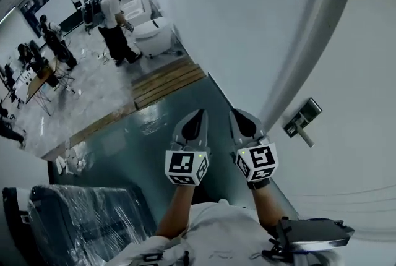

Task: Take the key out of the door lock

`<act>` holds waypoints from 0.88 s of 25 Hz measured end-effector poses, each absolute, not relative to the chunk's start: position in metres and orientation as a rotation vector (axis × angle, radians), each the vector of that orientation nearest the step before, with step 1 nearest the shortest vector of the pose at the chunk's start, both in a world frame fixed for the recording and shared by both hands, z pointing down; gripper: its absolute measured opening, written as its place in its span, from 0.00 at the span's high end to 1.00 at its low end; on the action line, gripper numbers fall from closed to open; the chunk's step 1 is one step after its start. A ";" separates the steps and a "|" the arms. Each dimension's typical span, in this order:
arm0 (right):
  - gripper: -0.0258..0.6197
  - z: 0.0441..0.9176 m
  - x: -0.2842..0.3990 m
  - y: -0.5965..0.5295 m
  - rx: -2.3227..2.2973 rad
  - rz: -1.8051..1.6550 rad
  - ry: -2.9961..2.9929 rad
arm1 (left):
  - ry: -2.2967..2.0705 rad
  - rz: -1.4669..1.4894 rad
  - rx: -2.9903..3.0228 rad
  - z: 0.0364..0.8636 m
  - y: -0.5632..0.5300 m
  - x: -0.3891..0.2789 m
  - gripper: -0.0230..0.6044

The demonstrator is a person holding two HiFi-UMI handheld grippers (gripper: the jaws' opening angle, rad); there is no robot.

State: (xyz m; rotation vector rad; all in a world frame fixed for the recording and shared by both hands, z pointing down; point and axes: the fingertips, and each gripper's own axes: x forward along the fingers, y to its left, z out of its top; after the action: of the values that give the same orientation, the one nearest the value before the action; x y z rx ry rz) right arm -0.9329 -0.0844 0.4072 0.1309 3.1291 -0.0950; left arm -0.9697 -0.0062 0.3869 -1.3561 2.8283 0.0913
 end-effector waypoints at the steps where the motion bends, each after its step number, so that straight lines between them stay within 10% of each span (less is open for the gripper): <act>1: 0.95 0.409 -0.936 -0.109 0.040 -0.102 3.130 | 2.792 0.086 -1.449 0.392 -0.033 -0.976 0.96; 22: 0.95 0.396 -0.864 -0.327 -1.445 -0.017 2.774 | 1.695 0.050 -2.616 0.393 -0.337 -0.946 0.96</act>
State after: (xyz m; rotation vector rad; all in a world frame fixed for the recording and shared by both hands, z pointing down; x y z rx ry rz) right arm -0.8638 -0.3269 0.3960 -1.4449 2.7736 -0.0171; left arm -0.9459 -0.3366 0.3930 -2.6159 1.6953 0.0497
